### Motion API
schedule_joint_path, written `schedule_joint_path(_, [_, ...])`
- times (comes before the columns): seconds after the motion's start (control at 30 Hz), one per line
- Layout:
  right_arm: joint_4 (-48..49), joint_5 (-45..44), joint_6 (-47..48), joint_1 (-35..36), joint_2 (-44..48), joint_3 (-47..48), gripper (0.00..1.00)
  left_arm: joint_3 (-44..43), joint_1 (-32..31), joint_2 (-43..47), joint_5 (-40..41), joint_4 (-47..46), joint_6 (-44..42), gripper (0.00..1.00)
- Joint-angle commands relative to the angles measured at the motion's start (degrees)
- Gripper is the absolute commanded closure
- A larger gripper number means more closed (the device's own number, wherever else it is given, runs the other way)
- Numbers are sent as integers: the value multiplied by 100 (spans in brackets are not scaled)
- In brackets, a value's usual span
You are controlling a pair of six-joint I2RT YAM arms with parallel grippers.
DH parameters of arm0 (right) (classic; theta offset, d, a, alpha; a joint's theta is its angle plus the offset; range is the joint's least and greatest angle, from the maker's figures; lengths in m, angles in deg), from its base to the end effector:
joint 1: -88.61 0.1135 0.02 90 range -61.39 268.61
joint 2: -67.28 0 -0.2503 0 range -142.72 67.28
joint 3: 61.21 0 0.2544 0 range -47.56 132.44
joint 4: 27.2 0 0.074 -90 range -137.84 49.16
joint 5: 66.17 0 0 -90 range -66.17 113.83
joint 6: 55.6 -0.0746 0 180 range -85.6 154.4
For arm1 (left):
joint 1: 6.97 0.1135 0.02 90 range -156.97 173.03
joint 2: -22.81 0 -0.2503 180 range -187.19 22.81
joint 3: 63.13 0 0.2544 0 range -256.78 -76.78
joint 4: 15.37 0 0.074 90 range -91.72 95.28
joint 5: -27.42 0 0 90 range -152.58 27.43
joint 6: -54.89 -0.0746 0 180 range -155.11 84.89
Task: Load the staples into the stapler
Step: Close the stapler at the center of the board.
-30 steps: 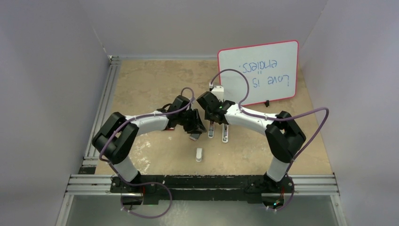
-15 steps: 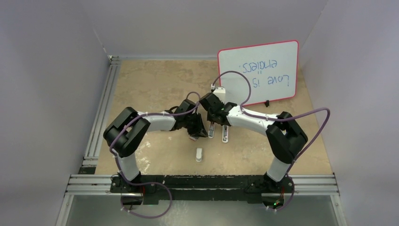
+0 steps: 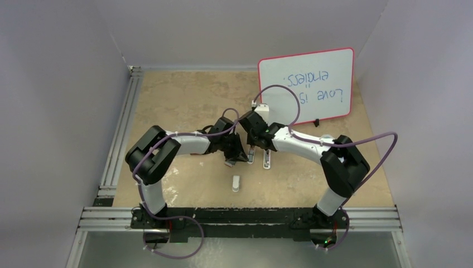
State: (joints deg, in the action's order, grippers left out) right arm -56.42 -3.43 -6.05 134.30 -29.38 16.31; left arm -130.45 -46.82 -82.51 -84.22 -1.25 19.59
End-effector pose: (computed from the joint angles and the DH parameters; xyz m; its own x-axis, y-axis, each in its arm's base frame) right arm 0.2917 0.2499 0.1738 -0.6720 0.1372 -0.7277 0.0164 0.9852 0.1706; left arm 0.2700 -0.2612 0.0851 -0.9781 -0.1717 -0.1173 -0.0499 0.7413 -0.6693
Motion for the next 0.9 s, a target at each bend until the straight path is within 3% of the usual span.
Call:
schedule_joint_path(0.0, [96, 210, 8, 106, 316, -77, 84, -152, -31, -302, 201, -137, 50, 93])
schedule_joint_path(0.87, [-325, -240, -877, 977, 422, -601, 88, -241, 28, -710, 229, -73, 32, 96])
